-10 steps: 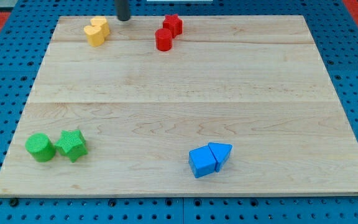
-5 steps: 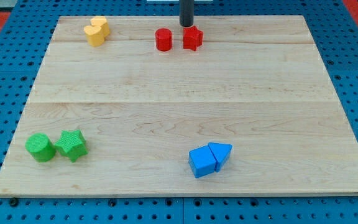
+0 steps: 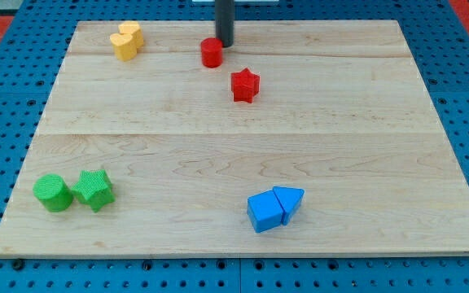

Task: Push the red blocks to the center of the board

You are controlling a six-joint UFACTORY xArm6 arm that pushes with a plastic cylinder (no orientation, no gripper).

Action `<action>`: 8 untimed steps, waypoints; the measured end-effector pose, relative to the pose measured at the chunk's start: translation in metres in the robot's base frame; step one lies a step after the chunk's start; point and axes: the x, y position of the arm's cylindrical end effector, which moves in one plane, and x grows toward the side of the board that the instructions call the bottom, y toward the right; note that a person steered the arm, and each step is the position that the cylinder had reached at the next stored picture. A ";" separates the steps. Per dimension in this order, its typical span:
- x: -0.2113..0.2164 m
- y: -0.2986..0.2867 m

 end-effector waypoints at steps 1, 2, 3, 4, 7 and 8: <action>0.056 0.001; 0.081 0.004; 0.039 0.034; 0.079 0.069; 0.050 -0.004; 0.073 -0.039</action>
